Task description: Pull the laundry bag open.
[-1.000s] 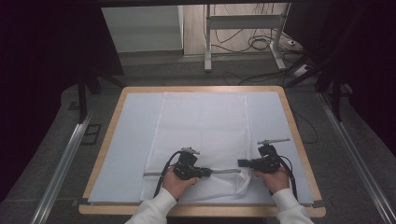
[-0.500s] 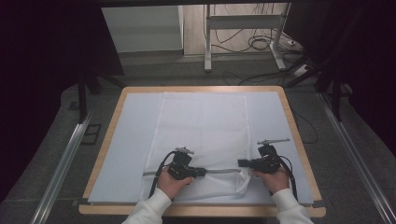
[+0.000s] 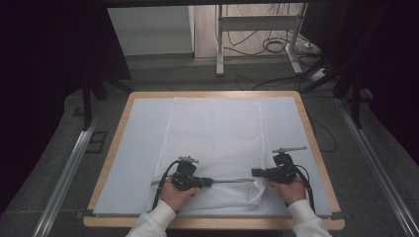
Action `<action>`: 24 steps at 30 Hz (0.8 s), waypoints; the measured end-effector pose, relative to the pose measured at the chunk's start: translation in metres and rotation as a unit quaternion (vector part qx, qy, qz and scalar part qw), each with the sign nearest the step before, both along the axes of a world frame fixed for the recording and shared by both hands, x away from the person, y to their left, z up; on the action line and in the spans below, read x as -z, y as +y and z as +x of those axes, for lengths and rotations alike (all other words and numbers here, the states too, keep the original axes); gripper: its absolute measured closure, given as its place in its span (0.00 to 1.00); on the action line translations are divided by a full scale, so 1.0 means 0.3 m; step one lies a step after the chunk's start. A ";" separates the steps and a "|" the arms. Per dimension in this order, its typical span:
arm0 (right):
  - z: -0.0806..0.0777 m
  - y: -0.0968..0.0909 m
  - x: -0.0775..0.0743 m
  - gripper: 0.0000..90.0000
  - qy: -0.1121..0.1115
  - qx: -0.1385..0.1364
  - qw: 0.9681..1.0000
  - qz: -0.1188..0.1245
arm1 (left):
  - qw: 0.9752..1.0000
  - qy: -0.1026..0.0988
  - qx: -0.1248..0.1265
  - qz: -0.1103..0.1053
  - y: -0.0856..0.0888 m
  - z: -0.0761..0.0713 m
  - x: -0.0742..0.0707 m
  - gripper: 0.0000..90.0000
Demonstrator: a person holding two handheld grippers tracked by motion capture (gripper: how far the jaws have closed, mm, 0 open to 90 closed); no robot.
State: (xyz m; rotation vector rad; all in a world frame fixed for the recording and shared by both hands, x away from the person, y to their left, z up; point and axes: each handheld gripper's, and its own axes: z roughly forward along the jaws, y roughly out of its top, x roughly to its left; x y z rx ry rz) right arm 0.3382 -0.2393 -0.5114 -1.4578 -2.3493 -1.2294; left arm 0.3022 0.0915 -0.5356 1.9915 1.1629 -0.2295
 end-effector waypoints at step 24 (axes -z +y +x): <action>0.000 -0.008 -0.002 0.98 -0.005 0.003 1.000 -0.005 | 1.000 0.003 -0.022 0.006 0.093 -0.015 -0.004 0.96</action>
